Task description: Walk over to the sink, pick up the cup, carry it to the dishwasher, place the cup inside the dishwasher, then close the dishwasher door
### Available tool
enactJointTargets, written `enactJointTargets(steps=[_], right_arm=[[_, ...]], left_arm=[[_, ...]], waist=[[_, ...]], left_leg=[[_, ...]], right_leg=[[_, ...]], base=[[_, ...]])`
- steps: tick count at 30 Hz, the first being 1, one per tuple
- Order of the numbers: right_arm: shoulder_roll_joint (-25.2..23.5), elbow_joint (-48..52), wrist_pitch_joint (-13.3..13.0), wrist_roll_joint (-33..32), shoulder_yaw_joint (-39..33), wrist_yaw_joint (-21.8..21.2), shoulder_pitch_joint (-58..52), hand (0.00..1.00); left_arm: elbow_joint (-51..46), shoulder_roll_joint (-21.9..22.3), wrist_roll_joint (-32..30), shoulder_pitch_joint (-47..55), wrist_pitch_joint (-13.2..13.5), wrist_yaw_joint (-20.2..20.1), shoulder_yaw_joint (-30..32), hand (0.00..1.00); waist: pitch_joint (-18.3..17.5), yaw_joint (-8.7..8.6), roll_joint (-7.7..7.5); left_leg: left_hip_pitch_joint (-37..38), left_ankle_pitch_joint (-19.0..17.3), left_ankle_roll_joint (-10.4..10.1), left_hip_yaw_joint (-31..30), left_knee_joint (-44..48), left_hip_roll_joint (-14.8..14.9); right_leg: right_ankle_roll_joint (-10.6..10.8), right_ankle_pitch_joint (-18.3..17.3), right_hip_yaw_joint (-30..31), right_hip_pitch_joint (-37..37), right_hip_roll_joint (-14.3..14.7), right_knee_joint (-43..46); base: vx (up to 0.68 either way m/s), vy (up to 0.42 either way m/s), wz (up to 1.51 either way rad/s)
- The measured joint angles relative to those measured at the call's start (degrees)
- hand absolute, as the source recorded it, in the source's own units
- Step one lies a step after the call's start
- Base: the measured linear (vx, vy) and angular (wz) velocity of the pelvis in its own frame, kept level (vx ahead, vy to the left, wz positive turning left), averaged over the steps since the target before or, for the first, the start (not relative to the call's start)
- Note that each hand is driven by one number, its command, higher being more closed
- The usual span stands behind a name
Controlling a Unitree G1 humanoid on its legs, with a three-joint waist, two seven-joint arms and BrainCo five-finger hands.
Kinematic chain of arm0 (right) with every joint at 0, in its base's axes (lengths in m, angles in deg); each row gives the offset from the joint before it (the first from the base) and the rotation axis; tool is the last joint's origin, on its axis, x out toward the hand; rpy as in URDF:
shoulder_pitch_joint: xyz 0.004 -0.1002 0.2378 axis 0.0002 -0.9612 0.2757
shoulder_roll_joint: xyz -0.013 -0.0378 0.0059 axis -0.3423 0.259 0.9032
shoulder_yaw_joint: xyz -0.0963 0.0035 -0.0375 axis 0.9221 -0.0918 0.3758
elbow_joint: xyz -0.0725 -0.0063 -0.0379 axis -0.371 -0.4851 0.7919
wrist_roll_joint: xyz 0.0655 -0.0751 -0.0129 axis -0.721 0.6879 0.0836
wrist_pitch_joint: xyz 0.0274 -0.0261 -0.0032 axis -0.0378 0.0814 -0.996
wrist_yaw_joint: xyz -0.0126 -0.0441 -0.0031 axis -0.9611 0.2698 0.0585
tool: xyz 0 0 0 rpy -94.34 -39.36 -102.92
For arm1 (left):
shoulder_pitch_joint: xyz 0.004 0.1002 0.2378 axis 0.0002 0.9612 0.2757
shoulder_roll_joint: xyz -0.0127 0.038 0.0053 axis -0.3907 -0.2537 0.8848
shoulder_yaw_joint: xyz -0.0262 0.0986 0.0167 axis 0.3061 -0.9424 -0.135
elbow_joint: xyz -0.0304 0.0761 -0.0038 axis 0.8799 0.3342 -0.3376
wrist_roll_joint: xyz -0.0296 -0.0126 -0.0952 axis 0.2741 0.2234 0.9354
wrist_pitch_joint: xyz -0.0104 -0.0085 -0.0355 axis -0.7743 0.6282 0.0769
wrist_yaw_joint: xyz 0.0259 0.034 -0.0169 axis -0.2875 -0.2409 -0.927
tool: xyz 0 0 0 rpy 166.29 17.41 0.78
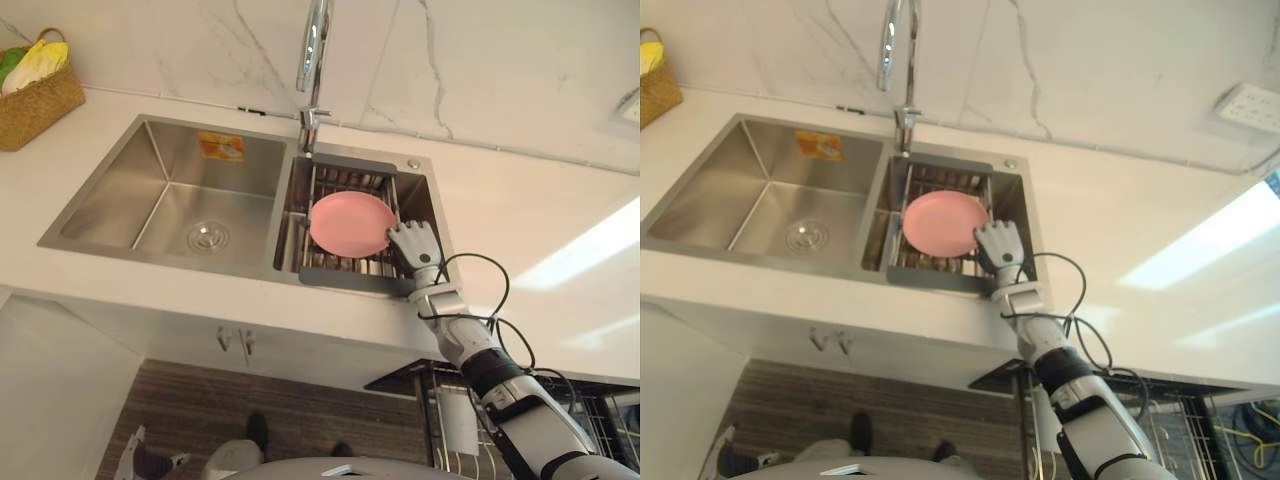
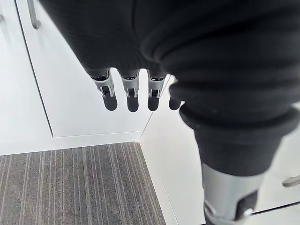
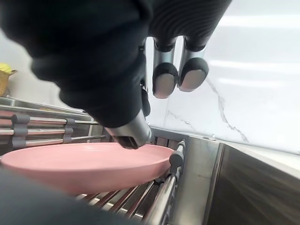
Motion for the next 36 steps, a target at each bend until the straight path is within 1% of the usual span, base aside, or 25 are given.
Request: enactJointTargets(steps=[1, 2, 3, 4, 5, 7, 8, 10, 11, 13, 16, 17, 18, 20, 21, 23, 25, 26, 27, 29, 30, 32, 35, 36], right_arm=[[0.5, 0.0, -1.4, -1.7, 0.0, -1.0, 0.0, 0.00], [1.0, 0.2, -2.0, -3.1, 0.0, -2.9, 0.0, 0.00], [1.1, 0.4, -2.1, -3.5, 0.0, -3.8, 0.0, 0.00], [1.4, 0.9, -2.8, -4.3, 0.0, -5.2, 0.0, 0.00], [1.7, 1.2, -3.1, -5.0, 0.0, -6.3, 0.0, 0.00], [2.2, 2.3, -3.7, -7.0, 0.0, -10.8, 0.0, 0.00], [2.4, 2.5, -3.9, -7.7, 0.0, -11.9, 0.0, 0.00], [3.1, 4.9, -3.9, -9.3, -0.3, -15.6, -0.8, 0.00], [3.1, 5.8, -3.9, -10.2, -0.5, -16.5, -1.2, 0.00], [3.2, 10.1, -4.0, -12.8, -2.4, -20.5, -3.1, 0.00], [3.3, 14.7, -4.0, -17.7, -4.3, -27.3, -3.9, 0.00], [3.4, 17.0, -4.2, -20.5, -4.4, -31.7, -3.9, 0.00], [3.4, 17.4, -4.2, -20.9, -4.4, -32.3, -3.9, 0.00], [4.2, 20.4, -5.4, -24.8, -4.5, -37.5, -3.8, 0.00], [4.9, 21.6, -5.5, -25.0, -4.5, -38.4, -3.8, 0.00], [8.0, 26.5, -6.3, -28.4, -6.4, -42.0, -3.6, 0.00], [8.9, 28.7, -6.4, -29.3, -8.1, -43.3, -3.5, 0.00], [10.3, 31.3, -6.4, -31.1, -10.0, -45.3, -3.4, 0.00], [10.5, 31.8, -6.5, -31.6, -10.4, -46.1, -3.4, 0.00], [10.6, 32.5, -6.6, -31.6, -10.6, -48.2, -3.4, 0.00], [10.7, 33.5, -6.7, -31.6, -10.6, -49.9, -3.4, 0.00], [11.2, 34.5, -7.0, -31.6, -10.6, -52.2, -3.5, 0.00], [13.5, 36.3, -6.9, -31.6, -10.5, -56.6, -3.6, 0.00], [13.7, 36.4, -6.9, -31.6, -10.5, -57.2, -3.6, 0.00]], left_arm=[[0.0, 0.0, -0.4, 0.0, 0.1, 0.0, 0.0, 0.00], [0.0, 0.0, -0.4, 0.1, 0.1, 0.0, 0.0, 0.00], [0.0, 0.0, -0.4, 0.1, 0.1, 0.0, 0.0, 0.00], [0.0, 0.0, -0.4, 0.2, 0.1, 0.0, 0.0, 0.00], [0.0, 0.0, -0.4, 0.2, 0.2, 0.0, 0.0, 0.00], [0.0, 0.0, -0.4, 0.3, 0.2, -0.1, 0.0, 0.00], [0.0, 0.0, -0.4, 0.3, 0.2, -0.1, 0.0, 0.00], [-0.5, -0.1, -0.4, 0.4, 0.1, -0.1, 0.0, 0.00], [-0.7, -0.1, -0.4, 0.4, 0.1, -0.1, 0.0, 0.00], [-1.8, -0.2, -0.4, 0.4, 0.0, -0.1, 0.0, 0.00], [-2.4, -0.6, -0.4, 0.4, -0.4, -0.3, 0.0, 0.00], [-2.9, -0.9, -0.4, 0.4, -0.5, -0.7, 0.0, 0.00], [-3.0, -1.0, -0.4, 0.4, -0.5, -0.8, 0.0, 0.00], [-4.4, -1.0, -0.3, 1.0, -0.7, -1.3, 0.0, 0.00], [-4.6, -1.0, -0.3, 1.2, -0.7, -1.4, 0.0, 0.00], [-4.6, -1.0, -0.2, 1.9, -1.1, -1.6, -0.1, 0.00], [-4.6, -1.0, -0.2, 2.3, -1.2, -1.7, -0.1, 0.00], [-4.5, -1.0, -0.3, 2.5, -1.3, -1.9, 0.0, 0.00], [-4.5, -1.0, -0.3, 2.7, -1.3, -2.0, 0.0, 0.00], [-4.5, -1.0, -0.3, 3.4, -1.3, -2.0, 0.0, 0.00], [-4.5, -1.0, -0.3, 4.1, -1.3, -2.2, 0.0, 0.00], [-4.5, -1.0, -0.3, 4.4, -1.4, -2.9, 0.0, 0.00], [-4.5, -1.1, -0.4, 4.7, -2.0, -3.6, 0.1, 0.00], [-4.5, -1.2, -0.4, 4.7, -2.1, -3.9, 0.1, 0.00]], waist=[[0.0, 0.03, 0.01], [0.0, 0.13, 0.01], [0.0, 0.15, 0.00], [0.1, 0.13, -0.02], [0.1, 0.13, -0.02], [0.2, 0.07, -0.10], [0.2, 0.07, -0.13], [0.5, 0.03, -0.24], [0.7, 0.02, -0.27], [1.1, -0.07, -0.64], [1.5, -0.14, -0.69], [1.6, 0.05, -0.71], [1.7, 0.09, -0.71], [1.7, 0.22, -0.76], [1.7, 0.22, -0.77], [1.7, 0.11, -0.86], [1.6, -0.01, -0.98], [1.4, -0.04, -1.19], [1.3, -0.04, -1.36], [1.1, -0.03, -1.79], [0.9, -0.08, -2.07], [0.8, -0.29, -2.15], [0.3, -0.23, -2.34], [0.1, -0.21, -2.42]], left_leg=[[-0.1, 0.0, 0.0, -0.1, 0.0, 0.0], [-0.1, 0.0, 0.0, -0.1, 0.0, 0.0], [-0.1, 0.0, 0.0, -0.2, 0.0, 0.0], [-0.1, 0.0, 0.0, -0.2, 0.0, 0.1], [-0.1, 0.0, 0.0, -0.2, 0.0, 0.0], [-0.1, 0.0, 0.0, -0.3, 0.0, 0.0], [-0.1, 0.0, 0.0, -0.3, 0.0, 0.0], [-0.1, 0.0, 0.0, -0.6, 0.0, 0.0], [-0.1, 0.0, -0.1, -0.7, 0.0, 0.0], [-0.1, 0.1, -0.2, -1.2, 0.0, 0.0], [0.3, 0.2, -0.2, -1.6, 0.0, 0.0], [0.4, 0.6, 0.2, -1.7, 0.0, 0.0], [0.4, 0.6, 0.2, -1.7, 0.0, 0.0], [0.5, 0.6, 0.2, -1.8, 0.4, 0.1], [0.5, 0.6, 0.2, -1.8, 0.4, 0.1], [1.3, 0.6, 0.1, -1.7, 0.4, 0.1], [1.4, 0.5, 0.0, -1.6, 0.4, 0.1], [1.3, 0.4, -0.1, -1.4, 0.3, 0.3], [1.3, 0.4, -0.1, -1.2, 0.1, 0.4], [1.4, 0.2, -0.2, -0.6, 0.0, 0.6], [1.5, 0.0, -0.4, -0.2, 0.0, 0.7], [1.5, -0.2, -0.6, -0.1, 0.0, 0.9], [1.3, 0.0, -0.6, 0.1, 0.0, 1.0], [1.3, 0.0, -0.6, 0.2, 0.0, 1.0]], right_leg=[[0.0, 0.0, 0.0, 0.0, 0.0, 0.0], [0.0, 0.0, -0.1, 0.0, 0.0, 0.0], [0.0, 0.0, -0.1, 0.0, 0.0, 0.0], [0.0, 0.0, -0.1, 0.0, 0.0, 0.1], [0.0, 0.0, -0.2, 0.0, 0.0, 0.1], [0.0, 0.0, -0.2, 0.0, 0.0, 0.3], [0.0, 0.0, -0.3, 0.0, 0.0, 0.5], [0.2, -0.1, -0.5, 0.0, -0.1, 0.7], [0.2, -0.2, -0.6, 0.0, -0.1, 0.8], [0.3, -0.6, -1.1, 0.1, -0.2, 1.2], [0.3, -0.6, -1.4, 0.2, -0.2, 1.8], [0.3, -0.6, -1.5, 0.2, -0.2, 1.8], [0.3, -0.6, -1.5, 0.2, -0.2, 1.8], [0.2, -0.5, -1.5, 0.4, -0.2, 1.8], [0.2, -0.5, -1.5, 0.5, -0.2, 1.8], [0.0, -0.4, -1.3, 1.4, -0.2, 1.8], [0.0, -0.4, -1.2, 1.5, -0.2, 1.8], [0.0, -0.4, -1.0, 1.2, -0.1, 1.8], [0.0, -0.4, -0.8, 1.1, -0.1, 1.8], [-0.1, -0.5, 0.0, 1.0, 0.0, 1.8], [-0.3, -0.6, 0.3, 0.9, 0.1, 1.8], [-0.4, -0.6, 0.5, 0.9, 0.2, 1.9], [-1.0, -1.0, 1.0, 0.7, 0.2, 2.0], [-1.0, -1.0, 1.1, 0.6, 0.2, 2.1]], base=[[0.02, 0.001, 0.07], [0.02, 0.001, 0.06], [0.03, -0.001, 0.04], [0.00, 0.000, 0.00], [0.03, -0.001, 0.02], [0.04, 0.002, 0.02], [0.05, 0.004, 0.04], [0.05, 0.002, 0.07], [0.04, -0.001, 0.08], [0.05, -0.001, 0.12], [0.08, 0.000, 0.12], [0.11, -0.005, 0.09], [0.12, -0.011, 0.09], [0.08, -0.007, 0.08], [0.06, 0.002, 0.08], [0.02, 0.000, 0.02], [-0.02, -0.006, -0.03], [-0.05, -0.014, -0.09], [-0.06, -0.016, -0.15], [-0.06, -0.015, -0.17], [-0.09, -0.026, -0.18], [-0.10, -0.019, -0.11], [-0.07, 0.010, -0.06], [-0.02, 0.018, -0.07]])
